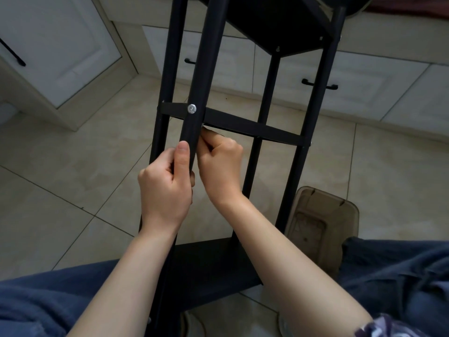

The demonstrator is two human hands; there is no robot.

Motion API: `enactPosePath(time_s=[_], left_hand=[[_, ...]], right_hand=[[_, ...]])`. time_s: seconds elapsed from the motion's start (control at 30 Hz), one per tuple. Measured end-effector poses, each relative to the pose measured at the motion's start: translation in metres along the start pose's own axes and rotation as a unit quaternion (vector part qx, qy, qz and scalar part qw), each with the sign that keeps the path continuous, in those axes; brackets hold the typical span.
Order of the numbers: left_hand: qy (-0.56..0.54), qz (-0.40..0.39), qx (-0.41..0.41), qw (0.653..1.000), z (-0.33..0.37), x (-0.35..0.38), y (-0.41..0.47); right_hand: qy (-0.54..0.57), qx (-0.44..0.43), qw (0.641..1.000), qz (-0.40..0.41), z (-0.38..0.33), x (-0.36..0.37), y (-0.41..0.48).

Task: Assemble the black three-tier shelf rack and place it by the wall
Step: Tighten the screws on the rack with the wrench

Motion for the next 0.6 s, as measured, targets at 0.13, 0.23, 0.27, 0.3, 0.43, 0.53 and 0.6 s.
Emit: enactPosePath(time_s=[0.13, 0.23, 0.27, 0.3, 0.43, 0.53, 0.6], left_hand=[[0.003, -0.004, 0.008, 1.0, 0.002, 0.0, -0.002], [0.007, -0.005, 0.014, 1.0, 0.004, 0.001, -0.001], [0.01, -0.003, 0.015, 1.0, 0.003, 0.0, -0.001], [0.014, 0.0, 0.017, 1.0, 0.004, 0.0, 0.0], [0.022, 0.005, 0.035, 0.999, 0.006, -0.001, 0.002], [0.005, 0.003, 0.024, 1.0, 0.004, 0.0, 0.002], [-0.007, 0.003, 0.009, 1.0, 0.001, 0.0, 0.001]], right_hand=[[0.018, 0.001, 0.999, 0.027, 0.005, 0.001, 0.0], [0.03, 0.008, 0.999, 0.039, 0.006, 0.002, 0.001], [0.03, 0.007, 0.999, 0.039, 0.006, 0.002, 0.001], [0.031, 0.007, 0.999, 0.035, 0.006, 0.002, 0.001], [0.016, 0.027, 0.999, -0.03, 0.008, 0.005, -0.001], [0.02, 0.058, 0.997, -0.047, 0.011, -0.002, 0.0], [0.028, 0.075, 0.996, -0.047, 0.012, -0.008, 0.0]])
Point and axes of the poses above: each hand's wrist, its own y-axis towards the middle knuckle, its own x-axis out of the palm, z = x × y, the point moved 9 cm from there along y, towards the middle knuckle, and after that the axes turned 4 degrees about y, right-handed, at the moved point
